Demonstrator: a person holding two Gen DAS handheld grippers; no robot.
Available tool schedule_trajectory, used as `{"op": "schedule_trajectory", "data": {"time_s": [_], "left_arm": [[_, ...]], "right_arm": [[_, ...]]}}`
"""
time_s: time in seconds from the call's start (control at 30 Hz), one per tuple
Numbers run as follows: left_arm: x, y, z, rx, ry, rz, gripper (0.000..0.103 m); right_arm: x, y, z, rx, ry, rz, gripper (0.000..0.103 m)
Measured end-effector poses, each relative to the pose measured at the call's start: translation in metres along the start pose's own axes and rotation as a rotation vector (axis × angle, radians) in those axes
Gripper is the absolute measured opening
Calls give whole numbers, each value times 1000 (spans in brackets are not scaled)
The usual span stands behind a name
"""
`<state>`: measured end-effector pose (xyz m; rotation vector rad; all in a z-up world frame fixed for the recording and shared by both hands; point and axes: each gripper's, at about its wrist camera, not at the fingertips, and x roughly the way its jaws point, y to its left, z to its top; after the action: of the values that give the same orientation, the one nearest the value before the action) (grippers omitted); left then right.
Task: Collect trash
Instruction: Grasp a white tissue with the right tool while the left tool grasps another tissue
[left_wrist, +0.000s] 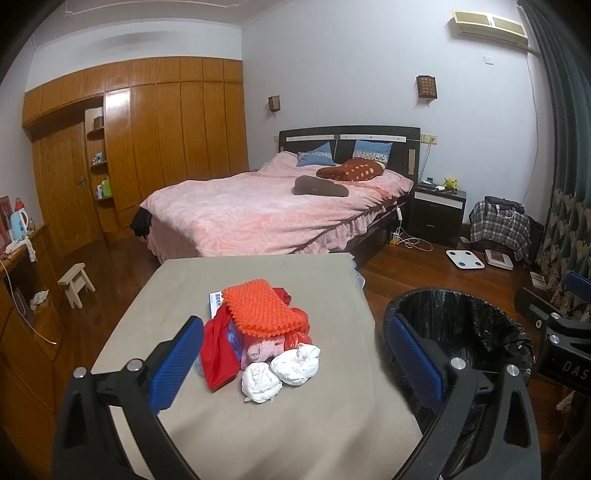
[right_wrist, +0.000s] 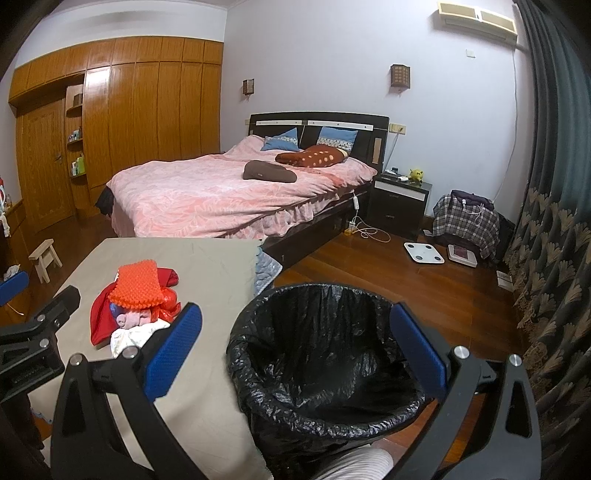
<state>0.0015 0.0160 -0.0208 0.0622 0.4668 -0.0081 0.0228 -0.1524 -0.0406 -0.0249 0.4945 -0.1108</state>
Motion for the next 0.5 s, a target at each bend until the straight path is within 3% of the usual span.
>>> {"op": "schedule_trajectory", "data": {"time_s": [0.17,0.5], "left_arm": [[6,18,-14,-15,-15,-6,97],[41,76,-38,-30,31,124,97]], "right_arm": [[6,6,1,2,13,21,99],[54,63,-6,-57,57,128,96]]}}
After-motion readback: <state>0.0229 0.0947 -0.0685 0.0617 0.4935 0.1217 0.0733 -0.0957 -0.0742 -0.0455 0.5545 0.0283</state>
